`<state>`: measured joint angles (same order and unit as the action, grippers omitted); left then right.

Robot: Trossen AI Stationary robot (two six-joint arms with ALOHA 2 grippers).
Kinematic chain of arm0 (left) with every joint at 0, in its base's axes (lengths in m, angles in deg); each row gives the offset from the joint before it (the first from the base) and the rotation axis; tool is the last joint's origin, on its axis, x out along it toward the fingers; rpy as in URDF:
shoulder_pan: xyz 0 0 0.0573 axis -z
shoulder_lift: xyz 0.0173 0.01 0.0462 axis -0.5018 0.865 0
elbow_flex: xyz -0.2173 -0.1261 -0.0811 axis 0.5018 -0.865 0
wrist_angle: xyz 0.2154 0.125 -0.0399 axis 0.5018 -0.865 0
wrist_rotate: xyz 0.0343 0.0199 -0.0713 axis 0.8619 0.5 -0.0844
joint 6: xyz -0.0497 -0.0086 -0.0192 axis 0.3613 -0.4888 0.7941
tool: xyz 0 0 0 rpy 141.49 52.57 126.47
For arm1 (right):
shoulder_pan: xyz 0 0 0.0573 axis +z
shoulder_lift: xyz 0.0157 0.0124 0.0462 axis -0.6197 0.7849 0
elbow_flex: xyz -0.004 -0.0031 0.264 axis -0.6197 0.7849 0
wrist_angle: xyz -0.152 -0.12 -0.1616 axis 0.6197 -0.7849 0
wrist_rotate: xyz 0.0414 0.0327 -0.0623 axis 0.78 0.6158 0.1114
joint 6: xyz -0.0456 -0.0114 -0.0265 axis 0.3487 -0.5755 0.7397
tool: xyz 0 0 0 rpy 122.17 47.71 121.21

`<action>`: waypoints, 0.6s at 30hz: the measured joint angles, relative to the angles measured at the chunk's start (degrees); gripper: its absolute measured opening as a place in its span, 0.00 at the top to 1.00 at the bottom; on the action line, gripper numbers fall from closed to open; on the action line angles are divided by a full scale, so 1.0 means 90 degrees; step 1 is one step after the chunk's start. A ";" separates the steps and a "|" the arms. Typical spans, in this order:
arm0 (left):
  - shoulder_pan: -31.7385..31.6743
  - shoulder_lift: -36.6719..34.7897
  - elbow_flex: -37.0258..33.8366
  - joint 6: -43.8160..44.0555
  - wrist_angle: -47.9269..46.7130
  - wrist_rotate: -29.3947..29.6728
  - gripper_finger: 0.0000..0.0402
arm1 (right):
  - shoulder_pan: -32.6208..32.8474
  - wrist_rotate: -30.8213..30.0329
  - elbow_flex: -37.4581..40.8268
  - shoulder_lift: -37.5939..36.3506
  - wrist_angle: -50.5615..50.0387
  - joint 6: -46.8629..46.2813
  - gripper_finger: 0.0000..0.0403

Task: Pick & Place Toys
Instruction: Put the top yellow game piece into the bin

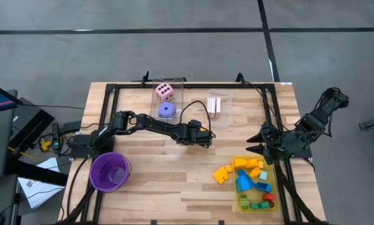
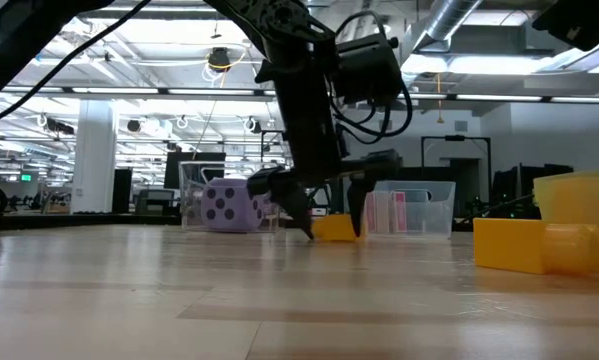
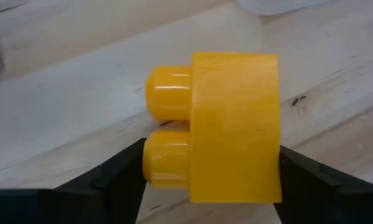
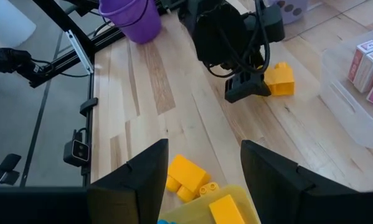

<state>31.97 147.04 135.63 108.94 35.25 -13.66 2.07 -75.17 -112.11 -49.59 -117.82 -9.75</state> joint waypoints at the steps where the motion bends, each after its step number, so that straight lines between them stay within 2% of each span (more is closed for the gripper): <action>1: -0.0002 0.0000 0.0000 -0.0002 0.0002 -0.0057 0.33 | 0.0000 0.0001 0.0000 0.0000 -0.0001 0.0023 0.52; 7: 0.0103 -0.0046 0.0000 -0.0395 0.0095 -0.0343 0.35 | 0.0000 0.0002 0.0000 0.0000 -0.0002 0.0048 0.52; 11: 0.0238 -0.0258 -0.0015 -0.0893 0.0303 -0.0734 0.32 | 0.0000 0.0003 0.0000 0.0000 0.0007 0.0058 0.52; 18: 0.0316 -0.0821 -0.0010 -0.2469 0.1021 -0.1961 0.35 | 0.0000 0.0049 0.0000 -0.0002 0.0170 0.0739 0.52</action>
<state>34.81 139.65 135.54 86.72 44.45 -31.30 2.07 -74.73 -112.11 -49.61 -116.29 -3.10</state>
